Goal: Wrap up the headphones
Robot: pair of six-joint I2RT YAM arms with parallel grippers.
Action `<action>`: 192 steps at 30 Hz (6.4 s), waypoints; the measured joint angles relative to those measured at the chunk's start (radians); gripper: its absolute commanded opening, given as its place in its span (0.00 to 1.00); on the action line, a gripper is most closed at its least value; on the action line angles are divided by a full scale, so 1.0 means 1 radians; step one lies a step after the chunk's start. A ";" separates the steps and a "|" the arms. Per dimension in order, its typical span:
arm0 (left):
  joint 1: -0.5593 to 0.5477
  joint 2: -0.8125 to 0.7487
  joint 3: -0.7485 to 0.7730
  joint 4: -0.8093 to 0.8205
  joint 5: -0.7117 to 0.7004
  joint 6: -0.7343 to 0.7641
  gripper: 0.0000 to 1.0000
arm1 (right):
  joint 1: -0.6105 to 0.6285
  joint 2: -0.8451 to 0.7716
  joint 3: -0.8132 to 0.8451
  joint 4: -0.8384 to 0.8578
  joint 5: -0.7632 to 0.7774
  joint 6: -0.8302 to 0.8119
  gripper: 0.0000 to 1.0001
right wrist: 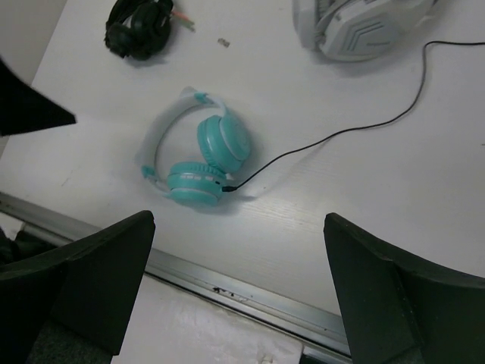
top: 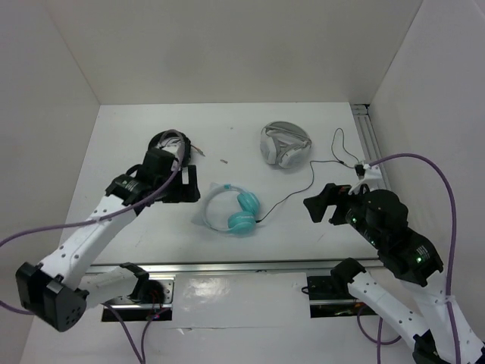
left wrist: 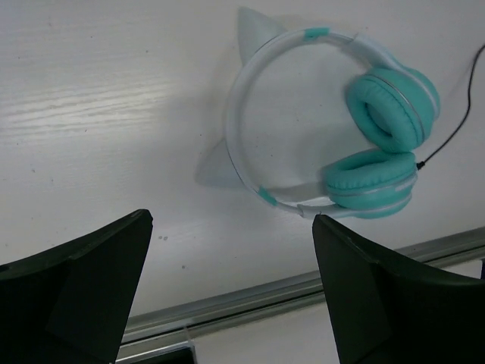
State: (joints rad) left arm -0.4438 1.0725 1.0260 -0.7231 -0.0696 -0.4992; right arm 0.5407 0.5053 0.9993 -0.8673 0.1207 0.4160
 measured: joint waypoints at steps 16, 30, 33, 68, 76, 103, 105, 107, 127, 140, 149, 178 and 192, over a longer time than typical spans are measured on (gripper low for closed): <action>0.026 0.476 -0.161 0.400 0.027 -0.080 1.00 | 0.000 0.033 -0.114 0.161 -0.209 0.037 1.00; -0.010 0.554 -0.153 0.554 -0.080 -0.079 0.94 | 0.000 0.019 -0.155 0.176 -0.233 0.058 1.00; -0.026 0.562 -0.148 0.551 -0.111 -0.077 0.83 | 0.000 0.018 -0.155 0.176 -0.233 0.059 1.00; -0.291 0.242 0.268 -0.175 -0.322 -0.180 0.00 | 0.000 -0.081 -0.263 0.433 -0.236 -0.029 1.00; -0.291 0.182 0.724 -0.496 -0.481 -0.125 0.00 | 0.000 -0.054 -0.292 0.662 -0.281 -0.088 1.00; -0.291 0.135 1.040 -0.698 -0.428 -0.072 0.00 | 0.000 0.502 -0.609 1.458 -0.449 -0.174 0.93; -0.291 0.134 1.041 -0.699 -0.426 -0.071 0.00 | 0.000 0.487 -0.617 1.460 -0.427 -0.165 0.95; -0.291 0.134 1.041 -0.698 -0.425 -0.069 0.00 | 0.000 0.441 -0.639 1.468 -0.374 -0.143 0.95; -0.291 0.136 1.029 -0.701 -0.431 -0.056 0.00 | 0.006 0.239 -0.755 1.427 -0.434 -0.149 0.95; -0.291 0.148 1.048 -0.706 -0.423 -0.055 0.00 | 0.024 0.511 -0.756 1.535 -0.447 -0.157 0.43; -0.291 0.147 1.045 -0.706 -0.423 -0.055 0.00 | 0.024 0.605 -0.715 1.598 -0.431 -0.161 0.33; -0.281 0.140 0.962 -0.682 -0.403 -0.055 0.00 | 0.056 0.712 -0.622 1.653 -0.409 -0.226 0.05; -0.257 0.124 0.750 -0.523 -0.537 0.021 0.00 | 0.298 0.253 -0.558 1.220 -0.021 -0.285 0.00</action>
State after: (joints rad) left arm -0.7013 1.1961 1.7756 -1.2465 -0.6071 -0.4782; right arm 0.8391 0.7586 0.4408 0.3523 0.1001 0.1310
